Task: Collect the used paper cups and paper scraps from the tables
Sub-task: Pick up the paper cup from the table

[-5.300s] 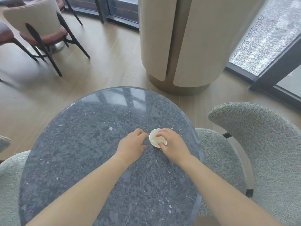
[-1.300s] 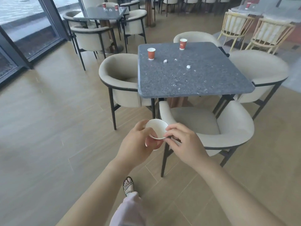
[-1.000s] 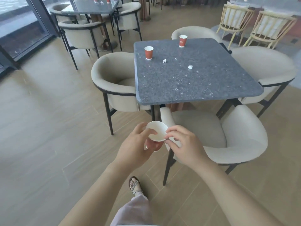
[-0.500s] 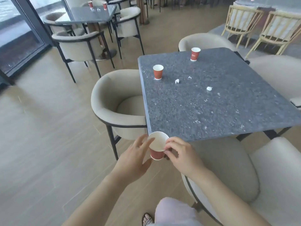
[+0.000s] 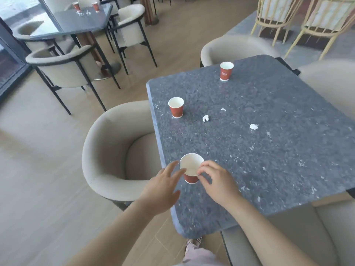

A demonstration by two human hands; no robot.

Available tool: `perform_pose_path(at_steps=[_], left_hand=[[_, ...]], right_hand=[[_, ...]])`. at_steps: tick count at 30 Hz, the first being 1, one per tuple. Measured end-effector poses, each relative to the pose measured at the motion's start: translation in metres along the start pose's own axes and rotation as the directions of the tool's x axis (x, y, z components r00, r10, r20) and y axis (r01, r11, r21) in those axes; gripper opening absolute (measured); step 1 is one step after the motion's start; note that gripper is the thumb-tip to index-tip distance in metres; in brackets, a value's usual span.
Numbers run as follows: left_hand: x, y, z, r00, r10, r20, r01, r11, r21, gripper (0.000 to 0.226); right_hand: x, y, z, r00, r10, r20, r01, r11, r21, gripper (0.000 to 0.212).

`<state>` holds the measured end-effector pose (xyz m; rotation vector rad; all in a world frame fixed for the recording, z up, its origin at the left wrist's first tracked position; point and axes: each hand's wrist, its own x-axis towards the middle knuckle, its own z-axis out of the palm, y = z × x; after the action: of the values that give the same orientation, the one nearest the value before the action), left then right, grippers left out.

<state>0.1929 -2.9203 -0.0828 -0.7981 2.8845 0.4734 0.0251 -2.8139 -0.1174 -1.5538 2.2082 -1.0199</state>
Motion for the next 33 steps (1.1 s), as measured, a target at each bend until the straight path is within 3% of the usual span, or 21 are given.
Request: perform_pose_path(at_steps=[4, 10, 19, 25, 33], left_hand=[[0.061, -0.008, -0.005, 0.992, 0.045, 0.121, -0.056, 0.995, 0.086, 0.064], [0.117, -0.020, -0.005, 0.971, 0.077, 0.227, -0.095, 0.993, 0.070, 0.067], [0.176, -0.053, -0.009, 0.968, 0.106, 0.228, -0.112, 0.994, 0.014, 0.072], [0.215, -0.063, -0.014, 0.965, 0.119, 0.233, -0.119, 0.993, -0.015, 0.068], [0.289, -0.054, -0.030, 0.975, 0.206, 0.080, -0.197, 0.974, -0.110, 0.054]], right_hand=[[0.038, 0.030, 0.002, 0.998, 0.064, 0.030, -0.063, 0.997, -0.043, 0.004], [0.072, 0.062, 0.005, 0.987, 0.157, 0.046, -0.151, 0.982, -0.113, 0.004], [0.119, 0.079, 0.011, 0.964, 0.261, -0.039, -0.264, 0.946, -0.190, 0.008], [0.139, 0.088, 0.014, 0.941, 0.339, -0.013, -0.333, 0.916, -0.223, 0.013], [0.153, 0.111, -0.012, 0.947, 0.316, -0.055, -0.320, 0.933, -0.164, 0.018]])
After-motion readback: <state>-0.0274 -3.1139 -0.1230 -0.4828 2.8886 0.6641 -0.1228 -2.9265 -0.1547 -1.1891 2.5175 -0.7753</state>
